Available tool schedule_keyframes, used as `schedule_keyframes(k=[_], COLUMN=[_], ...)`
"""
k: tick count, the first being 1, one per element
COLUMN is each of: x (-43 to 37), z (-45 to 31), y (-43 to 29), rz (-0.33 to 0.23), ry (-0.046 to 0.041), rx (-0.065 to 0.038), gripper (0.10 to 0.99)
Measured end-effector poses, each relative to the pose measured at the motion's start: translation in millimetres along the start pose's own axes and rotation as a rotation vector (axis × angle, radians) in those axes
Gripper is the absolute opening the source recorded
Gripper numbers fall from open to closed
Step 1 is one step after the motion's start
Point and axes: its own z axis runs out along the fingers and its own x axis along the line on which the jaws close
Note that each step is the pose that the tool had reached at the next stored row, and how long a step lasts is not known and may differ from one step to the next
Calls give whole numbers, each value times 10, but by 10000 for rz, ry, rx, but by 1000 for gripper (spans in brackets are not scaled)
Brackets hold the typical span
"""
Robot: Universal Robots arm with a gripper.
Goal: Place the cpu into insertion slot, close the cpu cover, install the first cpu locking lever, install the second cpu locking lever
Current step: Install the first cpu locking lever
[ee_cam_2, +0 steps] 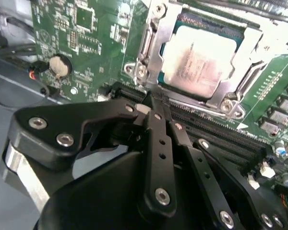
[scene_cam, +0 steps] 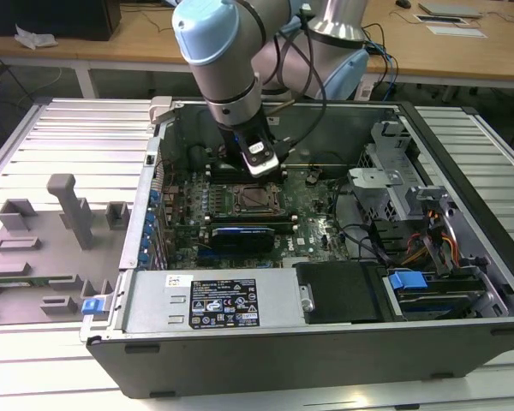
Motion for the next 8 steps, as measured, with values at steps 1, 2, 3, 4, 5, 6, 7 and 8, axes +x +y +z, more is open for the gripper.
schedule_keyframes(k=[1, 2, 3, 4, 5, 6, 7, 8], x=[-5, -6, -7, -7, -6, -6, -4, -2], z=[-19, -23, -23, -23, -23, -22, -17, -13], y=[5, 6, 6, 6, 6, 6, 7, 9], rz=[-1, 0, 0, -1, -1, -2, -1, 0], ry=[0, 0, -1, -1, 0, 1, 0, 0], rx=[1, 0, -1, -2, 2, 2, 0, -3], gripper=[106, 106, 106, 106, 106, 106, 106, 106])
